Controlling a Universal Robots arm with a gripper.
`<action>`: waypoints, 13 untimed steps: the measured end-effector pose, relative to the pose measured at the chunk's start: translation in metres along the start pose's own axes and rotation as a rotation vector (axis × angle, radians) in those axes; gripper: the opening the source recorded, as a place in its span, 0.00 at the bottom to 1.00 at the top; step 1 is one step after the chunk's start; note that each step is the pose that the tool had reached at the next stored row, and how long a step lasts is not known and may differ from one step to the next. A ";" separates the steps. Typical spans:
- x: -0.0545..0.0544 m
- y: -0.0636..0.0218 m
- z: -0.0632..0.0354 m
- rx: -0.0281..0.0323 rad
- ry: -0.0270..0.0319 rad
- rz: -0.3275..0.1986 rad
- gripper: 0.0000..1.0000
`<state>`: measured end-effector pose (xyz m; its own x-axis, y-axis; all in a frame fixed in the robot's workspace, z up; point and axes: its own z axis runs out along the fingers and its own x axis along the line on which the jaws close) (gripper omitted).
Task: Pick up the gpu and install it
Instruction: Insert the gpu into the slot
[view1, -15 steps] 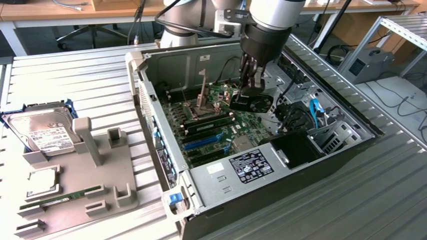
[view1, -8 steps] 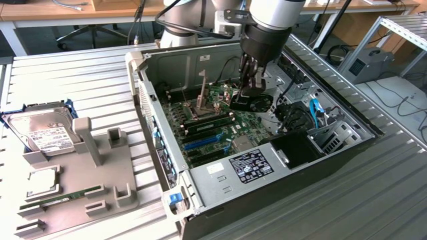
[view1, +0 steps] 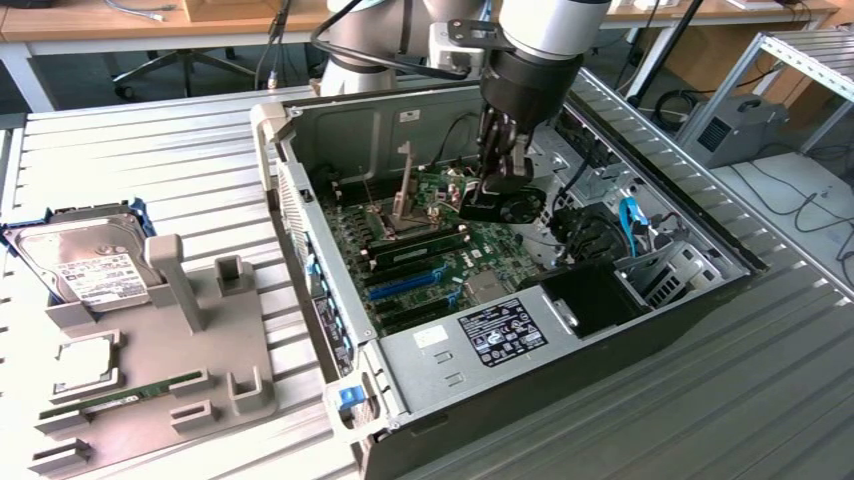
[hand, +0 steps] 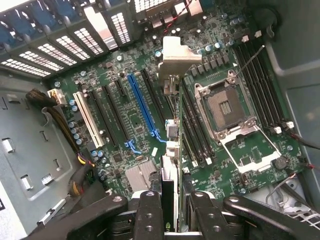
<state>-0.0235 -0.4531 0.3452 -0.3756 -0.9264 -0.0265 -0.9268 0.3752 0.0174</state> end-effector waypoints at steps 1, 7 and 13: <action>0.000 0.0000 0.0000 -0.0001 0.0000 -0.003 0.26; 0.000 0.0000 0.0000 -0.0006 0.0004 -0.023 0.26; 0.000 0.0000 0.0000 -0.0016 0.0010 -0.058 0.26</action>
<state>-0.0235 -0.4531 0.3452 -0.3215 -0.9465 -0.0265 -0.9469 0.3212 0.0174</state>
